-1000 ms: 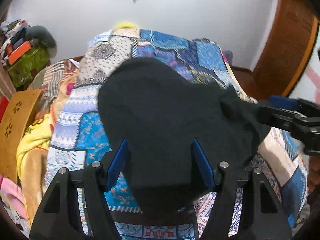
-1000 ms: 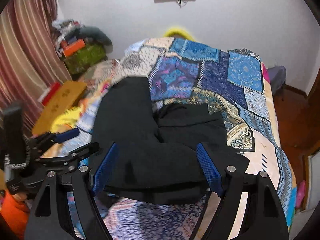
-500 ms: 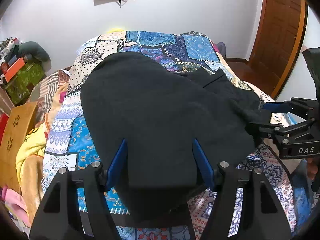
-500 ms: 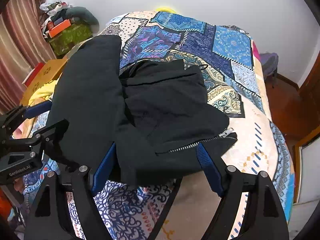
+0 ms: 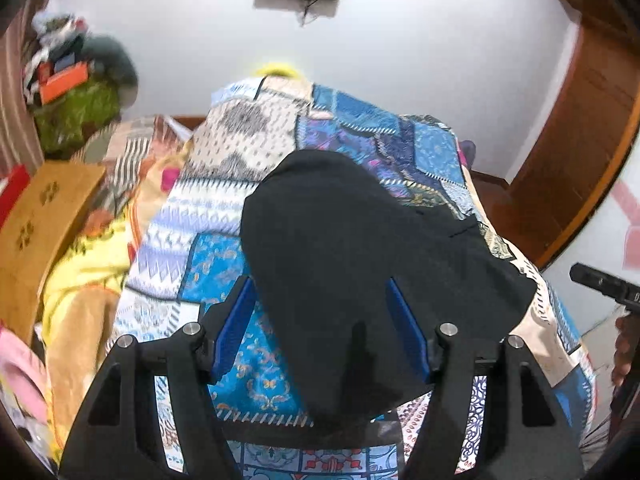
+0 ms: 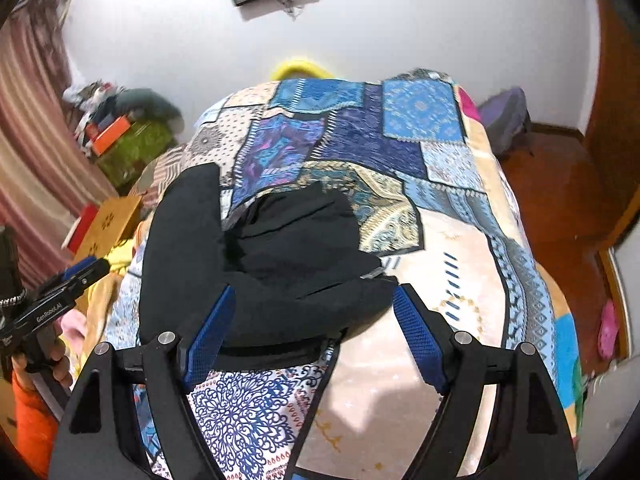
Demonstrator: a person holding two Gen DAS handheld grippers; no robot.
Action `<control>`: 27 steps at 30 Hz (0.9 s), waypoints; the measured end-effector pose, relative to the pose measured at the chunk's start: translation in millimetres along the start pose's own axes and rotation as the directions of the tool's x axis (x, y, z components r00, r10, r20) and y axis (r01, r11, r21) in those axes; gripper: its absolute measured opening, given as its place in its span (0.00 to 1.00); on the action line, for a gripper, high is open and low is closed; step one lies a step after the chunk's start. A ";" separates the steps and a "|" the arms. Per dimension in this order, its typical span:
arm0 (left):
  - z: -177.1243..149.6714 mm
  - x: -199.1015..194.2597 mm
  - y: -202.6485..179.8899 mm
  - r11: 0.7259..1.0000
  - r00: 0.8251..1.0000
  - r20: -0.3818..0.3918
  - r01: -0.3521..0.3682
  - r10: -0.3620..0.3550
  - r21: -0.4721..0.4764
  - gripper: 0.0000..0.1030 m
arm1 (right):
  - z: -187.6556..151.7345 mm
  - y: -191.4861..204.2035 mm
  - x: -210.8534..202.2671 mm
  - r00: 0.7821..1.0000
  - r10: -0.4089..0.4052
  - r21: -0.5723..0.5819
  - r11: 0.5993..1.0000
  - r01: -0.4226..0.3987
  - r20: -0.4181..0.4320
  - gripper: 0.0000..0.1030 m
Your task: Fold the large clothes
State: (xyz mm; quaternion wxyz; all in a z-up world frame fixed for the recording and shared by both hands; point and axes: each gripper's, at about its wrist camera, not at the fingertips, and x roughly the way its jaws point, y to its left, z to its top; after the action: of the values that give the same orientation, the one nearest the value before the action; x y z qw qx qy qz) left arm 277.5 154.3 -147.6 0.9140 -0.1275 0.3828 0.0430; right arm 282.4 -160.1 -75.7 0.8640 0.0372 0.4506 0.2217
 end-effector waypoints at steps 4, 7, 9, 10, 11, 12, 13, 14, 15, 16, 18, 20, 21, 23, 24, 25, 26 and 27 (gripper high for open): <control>-10.0 16.7 14.6 0.995 0.995 -0.071 0.071 -0.076 -0.069 0.64 | -6.5 -15.8 17.9 0.998 0.008 0.089 0.996 -0.003 -0.056 0.76; -19.1 35.8 24.3 0.984 0.983 -0.128 0.111 -0.129 -0.138 0.64 | -11.4 -26.1 34.2 0.992 0.062 0.164 0.985 -0.043 -0.114 0.76; -23.9 49.5 29.3 0.976 0.974 -0.167 0.124 -0.154 -0.178 0.65 | -13.4 -31.1 46.1 0.982 0.121 0.223 0.971 -0.086 -0.148 0.76; -25.8 56.5 31.7 0.970 0.968 -0.181 0.137 -0.174 -0.199 0.65 | -14.0 -32.9 50.2 0.977 0.145 0.243 0.964 -0.104 -0.158 0.76; -26.4 59.7 34.2 0.963 0.964 -0.180 0.154 -0.195 -0.221 0.65 | -14.3 -33.9 53.7 0.973 0.164 0.261 0.958 -0.117 -0.165 0.76; -26.7 63.3 37.9 0.952 0.959 -0.177 0.175 -0.223 -0.251 0.65 | -14.2 -35.1 58.3 0.968 0.186 0.282 0.950 -0.132 -0.171 0.76; -26.3 66.9 41.6 0.941 0.953 -0.175 0.195 -0.249 -0.278 0.65 | -13.8 -36.1 62.1 0.964 0.205 0.301 0.942 -0.147 -0.172 0.76; -26.0 70.2 44.6 0.930 0.947 -0.172 0.211 -0.270 -0.300 0.66 | -12.8 -37.6 67.3 0.958 0.229 0.321 0.933 -0.165 -0.174 0.76; -26.3 75.3 49.2 0.916 0.941 -0.170 0.225 -0.292 -0.332 0.71 | -12.8 -38.4 70.0 0.953 0.247 0.334 0.926 -0.178 -0.175 0.76; -26.8 80.4 52.9 0.907 0.938 -0.173 0.223 -0.300 -0.358 0.75 | -12.6 -39.6 73.4 0.948 0.264 0.349 0.917 -0.191 -0.175 0.76; -29.1 92.6 61.5 0.888 0.937 -0.183 0.201 -0.297 -0.413 0.94 | -13.7 -42.8 82.8 0.934 0.308 0.389 0.895 -0.219 -0.182 0.76; -32.3 104.8 67.6 0.864 0.930 -0.180 0.210 -0.321 -0.457 0.99 | -16.5 -46.3 91.7 0.919 0.347 0.426 0.871 -0.242 -0.188 0.76; -33.5 109.4 69.4 0.853 0.924 -0.180 0.217 -0.336 -0.475 1.00 | -18.2 -48.3 97.5 0.908 0.372 0.446 0.857 -0.257 -0.192 0.76; -36.4 119.5 74.3 0.815 0.909 -0.169 0.242 -0.380 -0.527 1.00 | -19.3 -49.9 103.9 0.893 0.408 0.471 0.836 -0.282 -0.190 0.76; -37.2 123.4 77.0 0.798 0.902 -0.164 0.254 -0.399 -0.547 1.00 | -19.0 -50.5 106.2 0.885 0.426 0.481 0.825 -0.295 -0.187 0.76; -37.9 128.1 79.0 0.775 0.892 -0.156 0.269 -0.425 -0.571 1.00 | -18.1 -49.6 107.3 0.883 0.430 0.482 0.824 -0.298 -0.189 0.76; -37.9 131.5 80.9 0.757 0.884 -0.147 0.283 -0.444 -0.589 1.00 | -16.9 -48.2 107.8 0.883 0.428 0.478 0.827 -0.297 -0.192 0.76; -37.9 135.9 82.3 0.733 0.873 -0.136 0.299 -0.469 -0.611 1.00 | -15.5 -45.6 108.4 0.885 0.422 0.467 0.834 -0.294 -0.197 0.76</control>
State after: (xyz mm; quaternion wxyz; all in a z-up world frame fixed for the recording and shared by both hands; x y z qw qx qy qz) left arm 332.5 221.0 -286.2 0.7574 -0.4772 0.4423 -0.0545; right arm 339.7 -158.0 -179.5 0.7009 0.2756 0.5950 0.2807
